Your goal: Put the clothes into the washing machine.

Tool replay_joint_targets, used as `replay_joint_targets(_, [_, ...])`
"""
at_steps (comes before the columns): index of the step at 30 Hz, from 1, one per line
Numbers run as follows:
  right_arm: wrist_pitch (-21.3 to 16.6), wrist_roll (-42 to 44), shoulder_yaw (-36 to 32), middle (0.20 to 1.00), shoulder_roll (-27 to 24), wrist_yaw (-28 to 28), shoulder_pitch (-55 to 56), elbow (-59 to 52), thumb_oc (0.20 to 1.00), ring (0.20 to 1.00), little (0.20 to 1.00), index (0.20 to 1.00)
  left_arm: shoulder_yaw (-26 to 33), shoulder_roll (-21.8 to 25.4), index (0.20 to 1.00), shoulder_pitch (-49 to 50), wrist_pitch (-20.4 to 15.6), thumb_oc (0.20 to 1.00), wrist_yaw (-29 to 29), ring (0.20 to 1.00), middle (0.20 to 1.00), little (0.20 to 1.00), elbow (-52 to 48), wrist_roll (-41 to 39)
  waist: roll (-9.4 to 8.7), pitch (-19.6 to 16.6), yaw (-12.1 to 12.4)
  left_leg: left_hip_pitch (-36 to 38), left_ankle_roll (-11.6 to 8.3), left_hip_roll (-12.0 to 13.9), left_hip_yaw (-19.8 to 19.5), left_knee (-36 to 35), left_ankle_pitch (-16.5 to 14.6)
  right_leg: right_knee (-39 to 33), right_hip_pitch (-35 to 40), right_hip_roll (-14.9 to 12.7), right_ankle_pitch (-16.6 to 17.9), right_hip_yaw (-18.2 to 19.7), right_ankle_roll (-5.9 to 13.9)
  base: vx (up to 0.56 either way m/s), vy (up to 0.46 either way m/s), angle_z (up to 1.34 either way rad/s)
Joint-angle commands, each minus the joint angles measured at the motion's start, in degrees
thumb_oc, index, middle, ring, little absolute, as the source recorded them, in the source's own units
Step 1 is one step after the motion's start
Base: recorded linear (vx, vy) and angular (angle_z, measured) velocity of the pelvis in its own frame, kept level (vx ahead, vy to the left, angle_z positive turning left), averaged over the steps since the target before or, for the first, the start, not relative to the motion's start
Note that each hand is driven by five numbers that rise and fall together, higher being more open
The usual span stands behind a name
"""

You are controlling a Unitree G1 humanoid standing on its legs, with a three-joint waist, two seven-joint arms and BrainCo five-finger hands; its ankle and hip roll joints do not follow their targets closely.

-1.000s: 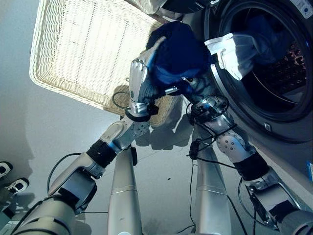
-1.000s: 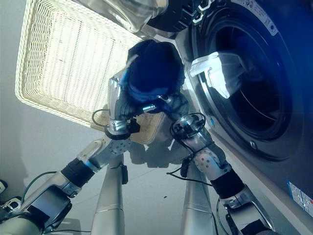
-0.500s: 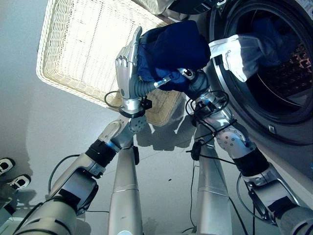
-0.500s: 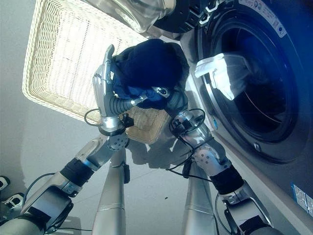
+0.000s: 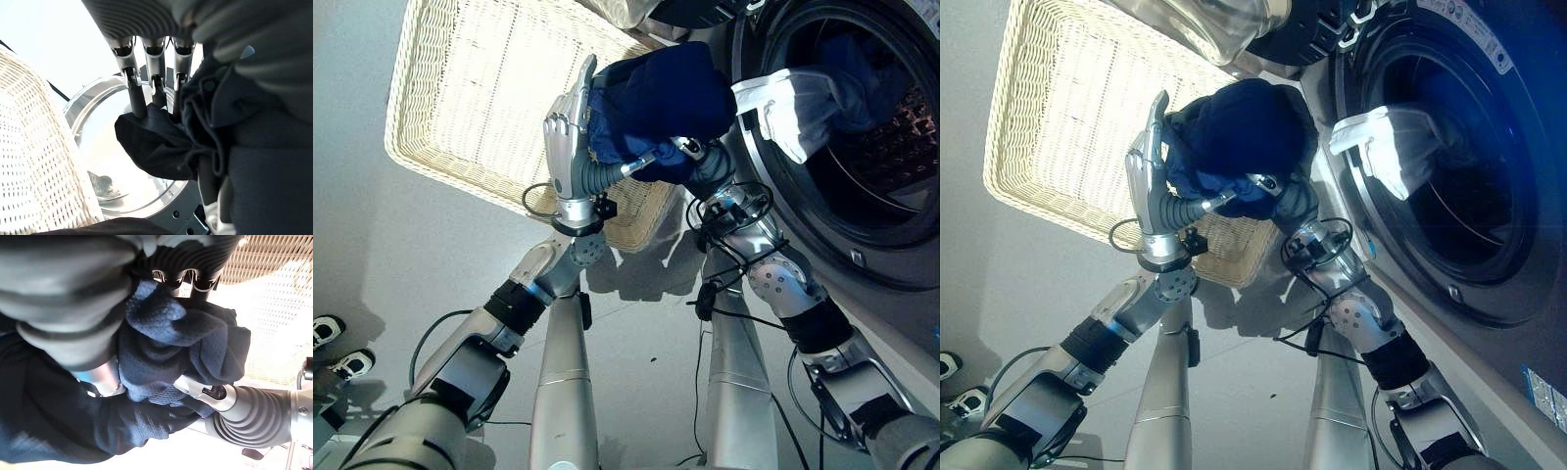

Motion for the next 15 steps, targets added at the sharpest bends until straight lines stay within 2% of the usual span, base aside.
replay_joint_targets(1, [-10.06,4.07,-7.81,0.2,-0.04,0.26,4.02,-6.7,0.2,0.2,0.2,0.2,12.45,3.68,1.0,1.68,3.35,1.0,4.83,1.0,1.0,1.0,2.41,-7.22,1.05,-0.81,-1.57,-2.1,4.75,-3.91,0.96,0.24,1.8,-0.16,1.23,2.0,2.03,-3.53,3.98,0.0,0.0,0.0])
replay_joint_targets(15, [-13.75,3.57,-10.98,0.2,0.9,-0.19,5.38,-7.9,0.2,0.2,0.2,0.2,13.11,3.58,1.0,2.23,3.68,1.0,4.4,1.0,1.0,1.0,3.51,-7.91,1.01,-0.81,-2.11,-1.94,4.83,-3.8,1.09,0.05,1.81,-0.16,1.17,2.14,2.19,-3.12,4.11,0.0,0.0,0.0])
